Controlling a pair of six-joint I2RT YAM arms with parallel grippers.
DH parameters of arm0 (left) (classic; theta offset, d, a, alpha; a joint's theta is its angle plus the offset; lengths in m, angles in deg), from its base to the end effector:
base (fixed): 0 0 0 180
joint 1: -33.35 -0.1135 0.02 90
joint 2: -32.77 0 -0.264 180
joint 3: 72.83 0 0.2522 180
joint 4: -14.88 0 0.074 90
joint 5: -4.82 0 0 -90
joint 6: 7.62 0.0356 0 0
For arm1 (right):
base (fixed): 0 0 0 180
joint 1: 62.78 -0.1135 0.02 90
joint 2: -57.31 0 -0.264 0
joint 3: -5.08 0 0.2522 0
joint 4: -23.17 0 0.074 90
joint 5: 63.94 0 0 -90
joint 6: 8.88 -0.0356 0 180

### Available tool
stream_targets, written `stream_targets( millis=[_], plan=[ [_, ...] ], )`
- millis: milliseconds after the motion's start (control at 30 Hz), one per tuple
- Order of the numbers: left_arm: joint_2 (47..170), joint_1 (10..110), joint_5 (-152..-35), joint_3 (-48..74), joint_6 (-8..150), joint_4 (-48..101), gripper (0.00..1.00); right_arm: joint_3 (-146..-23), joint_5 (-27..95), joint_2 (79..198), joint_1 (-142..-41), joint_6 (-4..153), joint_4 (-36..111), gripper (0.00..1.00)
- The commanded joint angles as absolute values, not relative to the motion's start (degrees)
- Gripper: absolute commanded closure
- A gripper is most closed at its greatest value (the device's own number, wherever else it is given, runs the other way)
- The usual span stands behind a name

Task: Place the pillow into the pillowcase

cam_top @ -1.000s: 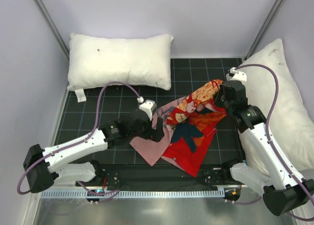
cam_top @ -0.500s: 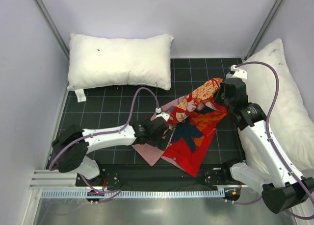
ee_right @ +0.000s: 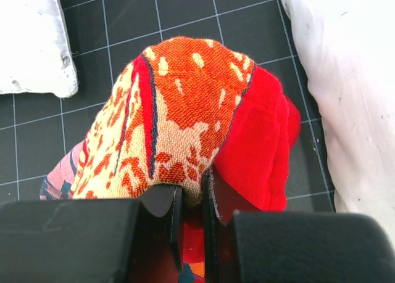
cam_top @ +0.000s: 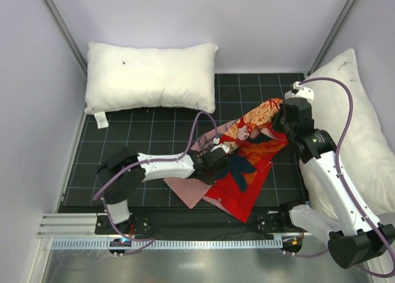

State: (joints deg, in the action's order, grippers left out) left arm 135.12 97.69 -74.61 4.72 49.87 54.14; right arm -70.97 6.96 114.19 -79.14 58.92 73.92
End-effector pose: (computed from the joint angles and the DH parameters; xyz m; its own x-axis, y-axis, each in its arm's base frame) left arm 0.1588 -0.3154 0.1676 -0.7859 0.4159 -0.4575 0.5086 0.8556 -0.0960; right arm 0.2006 0.0468 0.3611 -0.4647 0.2357 -0.8535 0.1911 0.9679 0.1632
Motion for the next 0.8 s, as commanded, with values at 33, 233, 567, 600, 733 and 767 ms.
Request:
stream_targets(
  millis=[33,233,567,600,733,767],
  plan=[
    [133.42,96.64,-70.43,5.44,49.86,56.14,1.0,-73.99,6.37,112.41,-78.33,59.67,72.61,0.96],
    [123.51,94.44,-74.01,0.87,48.81,54.75,0.57,-74.43,6.72,111.71,-77.89,59.93,72.96,0.96],
    [121.45,95.49,-81.49,-1.42,50.47,51.05,0.15,-74.87,8.47,112.33,-77.72,60.81,72.96,0.89],
    [123.28,95.75,-81.49,-0.81,50.65,51.31,0.15,-74.95,9.09,112.33,-77.72,61.07,72.7,0.88],
    [127.08,96.55,-80.97,2.09,50.65,52.28,0.15,-74.78,9.97,112.76,-77.54,61.08,72.44,0.88],
    [127.78,96.55,-80.01,2.62,50.56,52.54,0.15,-74.78,10.32,112.85,-77.54,61.08,72.52,0.88]
  ],
)
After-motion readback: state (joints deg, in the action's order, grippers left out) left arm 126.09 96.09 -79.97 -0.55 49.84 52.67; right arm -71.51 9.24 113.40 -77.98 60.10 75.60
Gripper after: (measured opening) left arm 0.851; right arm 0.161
